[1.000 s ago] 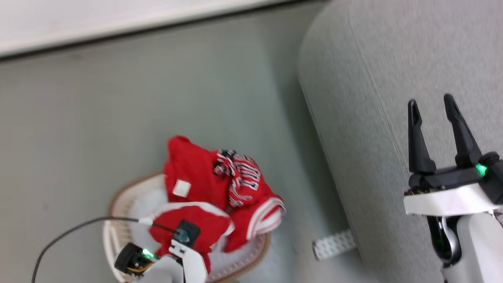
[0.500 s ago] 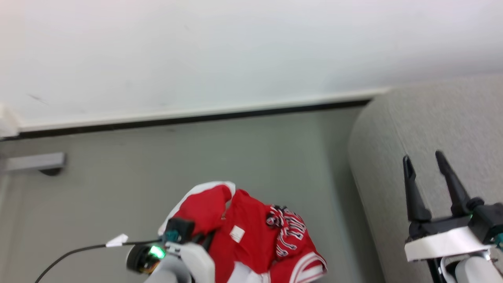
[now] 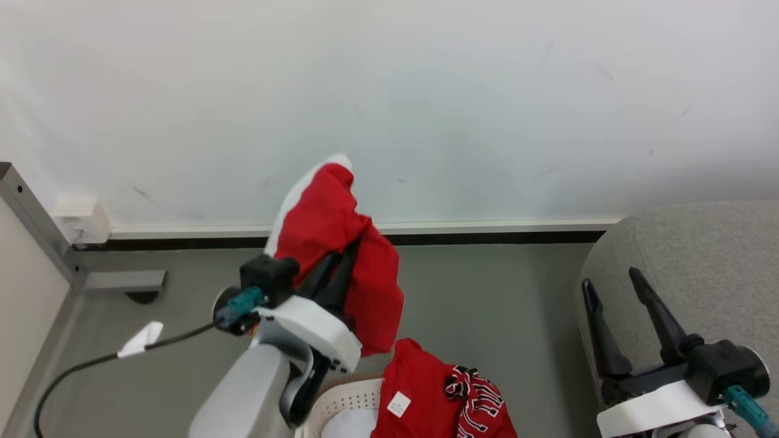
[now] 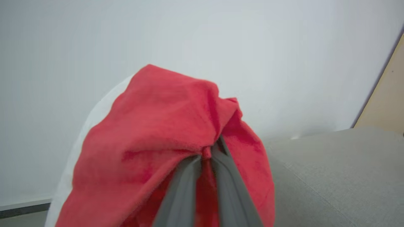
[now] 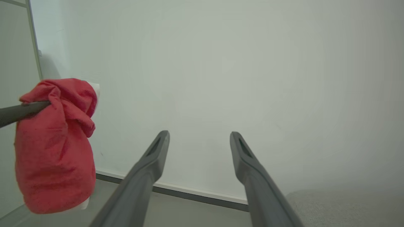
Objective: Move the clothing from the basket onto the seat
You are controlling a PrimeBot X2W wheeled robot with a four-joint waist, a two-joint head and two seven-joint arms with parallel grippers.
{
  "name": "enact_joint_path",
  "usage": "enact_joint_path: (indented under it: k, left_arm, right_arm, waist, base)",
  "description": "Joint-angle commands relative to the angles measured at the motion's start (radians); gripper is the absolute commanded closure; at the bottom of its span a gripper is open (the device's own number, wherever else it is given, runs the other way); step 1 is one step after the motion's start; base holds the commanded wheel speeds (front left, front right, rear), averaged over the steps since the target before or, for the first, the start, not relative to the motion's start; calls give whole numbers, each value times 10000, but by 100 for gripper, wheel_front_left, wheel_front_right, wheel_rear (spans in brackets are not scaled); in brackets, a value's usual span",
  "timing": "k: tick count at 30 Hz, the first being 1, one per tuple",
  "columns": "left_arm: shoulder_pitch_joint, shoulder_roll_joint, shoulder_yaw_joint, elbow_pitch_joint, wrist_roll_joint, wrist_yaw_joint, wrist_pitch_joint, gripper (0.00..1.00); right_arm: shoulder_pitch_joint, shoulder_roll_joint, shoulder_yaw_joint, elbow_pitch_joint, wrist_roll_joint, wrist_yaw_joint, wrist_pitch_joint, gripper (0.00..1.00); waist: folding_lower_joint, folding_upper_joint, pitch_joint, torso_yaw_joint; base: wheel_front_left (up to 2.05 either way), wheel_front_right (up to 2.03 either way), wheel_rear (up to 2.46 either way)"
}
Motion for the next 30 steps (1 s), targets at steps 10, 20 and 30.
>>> enact_joint_path:
  k: [10,20,30]
  left_arm:
    - [-325,179,36,-1556,-409,116,645,100]
    - [-333,84,-419,-1923,-381,165,852,100]
    - [109,-85,-1612,-2009,-648,69,976,100]
  right_arm:
    - [197,19,735,-114,192,-21,7,0]
    - [-436,-182,3043,230,55,-21,7,0]
    - [-1485,87,4124,1447,362,-21,7,0]
  waist:
    - [2,-1,-94,-121]
    - [2,-1,-45,-36]
    - [2,-1,-180,763]
  base:
    - [0,0,0]
    - [0,0,0]
    - [0,0,0]
